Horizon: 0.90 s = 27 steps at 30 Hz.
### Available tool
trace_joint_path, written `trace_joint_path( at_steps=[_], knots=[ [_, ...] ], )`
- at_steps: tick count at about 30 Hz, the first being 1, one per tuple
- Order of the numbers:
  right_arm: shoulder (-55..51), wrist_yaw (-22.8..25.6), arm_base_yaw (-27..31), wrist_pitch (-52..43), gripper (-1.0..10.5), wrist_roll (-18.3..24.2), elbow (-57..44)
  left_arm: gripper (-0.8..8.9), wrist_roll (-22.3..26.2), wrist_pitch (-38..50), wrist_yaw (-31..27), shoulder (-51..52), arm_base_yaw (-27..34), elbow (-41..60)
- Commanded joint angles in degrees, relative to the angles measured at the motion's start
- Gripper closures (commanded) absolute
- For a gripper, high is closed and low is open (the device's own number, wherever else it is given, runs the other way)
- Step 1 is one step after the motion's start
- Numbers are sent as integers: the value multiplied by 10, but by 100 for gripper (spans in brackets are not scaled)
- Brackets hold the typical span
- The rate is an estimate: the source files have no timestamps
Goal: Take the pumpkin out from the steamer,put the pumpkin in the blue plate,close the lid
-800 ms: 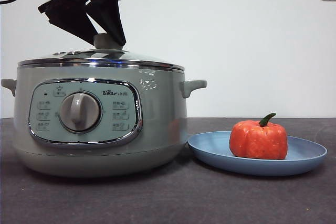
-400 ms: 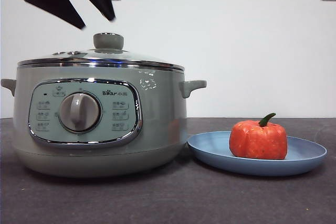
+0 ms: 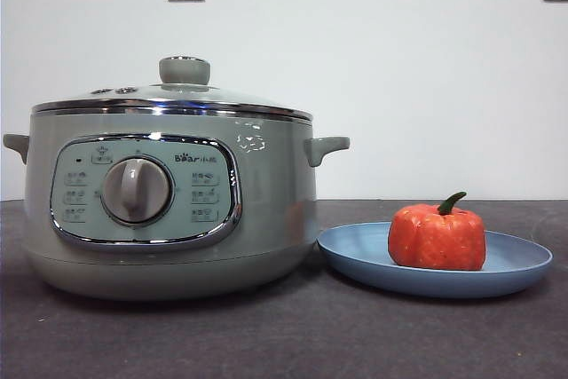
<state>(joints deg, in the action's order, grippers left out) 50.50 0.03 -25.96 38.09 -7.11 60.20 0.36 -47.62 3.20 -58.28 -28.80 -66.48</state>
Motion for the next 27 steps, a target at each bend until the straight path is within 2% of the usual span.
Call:
trace_joint_path(
  at_steps=[1,5,9,13,16,19,22,27],
  knots=[
    [-6,4,-15,-3,969,-5,-12,822,-2,-6,-2,29,-1,5],
    [-40,38,-52,-42,963,-5,-52,822,1,5,-7,83,-1,28],
    [-98,107,-97,-107,963,-9,-125,822,1,42,-37,152,-1,93],
    [-168,170,-132,-163,963,-17,-208,822,-2,85,-39,236,-1,177],
    [-202,181,-140,-174,963,-50,-247,822,-2,108,-38,285,-1,221],
    [-205,200,-138,-160,963,-113,-249,822,-2,100,-37,296,-1,230],
    [-205,231,-138,-156,963,-118,-249,816,-4,79,-34,296,-1,229],
    [-205,228,-138,-155,963,-119,-249,817,-3,58,-31,296,-1,229]
  ],
)
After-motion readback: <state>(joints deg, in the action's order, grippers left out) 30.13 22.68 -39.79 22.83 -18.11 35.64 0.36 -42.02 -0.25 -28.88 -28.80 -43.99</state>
